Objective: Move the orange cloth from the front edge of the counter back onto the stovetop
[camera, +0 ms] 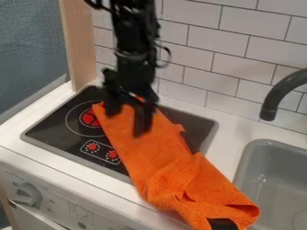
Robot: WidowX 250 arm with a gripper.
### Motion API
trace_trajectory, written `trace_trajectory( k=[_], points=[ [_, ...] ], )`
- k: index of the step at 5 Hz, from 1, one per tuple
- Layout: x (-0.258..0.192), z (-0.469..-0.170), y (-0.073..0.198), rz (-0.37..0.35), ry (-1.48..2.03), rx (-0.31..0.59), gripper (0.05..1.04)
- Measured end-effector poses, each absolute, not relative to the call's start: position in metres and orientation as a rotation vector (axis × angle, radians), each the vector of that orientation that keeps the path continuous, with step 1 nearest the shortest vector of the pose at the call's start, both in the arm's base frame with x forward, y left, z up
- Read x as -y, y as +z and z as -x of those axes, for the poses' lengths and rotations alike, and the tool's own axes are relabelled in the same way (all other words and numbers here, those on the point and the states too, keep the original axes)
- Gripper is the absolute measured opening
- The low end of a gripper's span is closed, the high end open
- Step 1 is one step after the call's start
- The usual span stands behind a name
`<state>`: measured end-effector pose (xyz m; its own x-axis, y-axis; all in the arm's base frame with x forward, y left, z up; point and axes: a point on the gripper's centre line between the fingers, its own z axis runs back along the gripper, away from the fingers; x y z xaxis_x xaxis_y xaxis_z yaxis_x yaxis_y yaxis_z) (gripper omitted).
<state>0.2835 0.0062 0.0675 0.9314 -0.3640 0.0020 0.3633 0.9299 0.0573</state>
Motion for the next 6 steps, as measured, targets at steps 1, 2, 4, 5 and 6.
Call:
trace_trajectory(
  k=[1, 2, 4, 5, 6],
  points=[
    [0.008, -0.280, 0.061, -0.029, -0.424, 0.020, 0.999],
    [0.023, -0.284, 0.056, -0.041, -0.511, 0.036, 0.999],
    [0.025, -0.291, 0.025, -0.040, -0.592, -0.009, 0.999],
    [0.023, -0.301, 0.018, -0.038, -0.584, -0.023, 0.999],
    [0.018, -0.311, 0.017, -0.044, -0.562, -0.027, 0.999]
  ],
)
